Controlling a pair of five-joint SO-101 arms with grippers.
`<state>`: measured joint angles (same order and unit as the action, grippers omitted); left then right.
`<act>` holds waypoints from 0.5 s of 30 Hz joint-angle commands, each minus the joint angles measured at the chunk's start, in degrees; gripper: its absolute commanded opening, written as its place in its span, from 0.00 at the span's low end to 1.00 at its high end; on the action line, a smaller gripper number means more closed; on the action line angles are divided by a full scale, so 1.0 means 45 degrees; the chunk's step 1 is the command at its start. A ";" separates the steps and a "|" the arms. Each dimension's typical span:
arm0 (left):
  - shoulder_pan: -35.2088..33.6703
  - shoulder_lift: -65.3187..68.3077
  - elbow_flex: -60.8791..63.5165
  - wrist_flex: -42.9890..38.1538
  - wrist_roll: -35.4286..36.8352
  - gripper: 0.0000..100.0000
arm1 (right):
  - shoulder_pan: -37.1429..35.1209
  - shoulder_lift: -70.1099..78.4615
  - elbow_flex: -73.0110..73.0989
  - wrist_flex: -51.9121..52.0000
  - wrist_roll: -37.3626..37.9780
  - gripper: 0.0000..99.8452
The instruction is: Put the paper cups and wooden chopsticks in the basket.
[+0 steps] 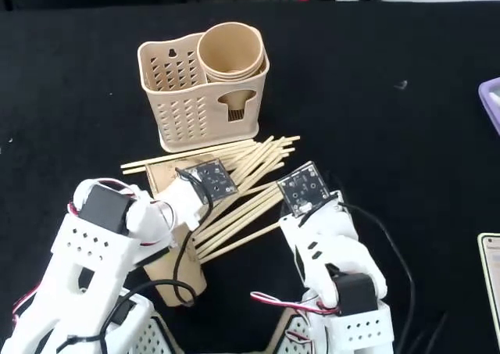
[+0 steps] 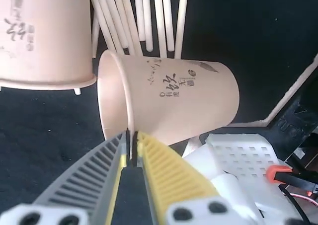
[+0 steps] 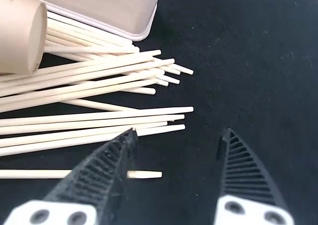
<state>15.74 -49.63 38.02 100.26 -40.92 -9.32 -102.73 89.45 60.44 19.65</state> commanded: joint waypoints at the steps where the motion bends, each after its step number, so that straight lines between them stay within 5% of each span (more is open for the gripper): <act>1: -0.0088 -0.0156 -0.0713 0.0098 0.0156 0.03 | 0.0195 -0.0205 -0.0049 -0.0078 -0.0039 0.27; 15: -0.0010 -0.0156 -0.3311 0.0137 0.2266 0.03 | 0.0234 -0.0205 -0.0049 -0.0078 -0.0117 0.27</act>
<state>15.65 -49.63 29.05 100.35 -34.15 -9.32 -102.73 89.45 60.44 19.65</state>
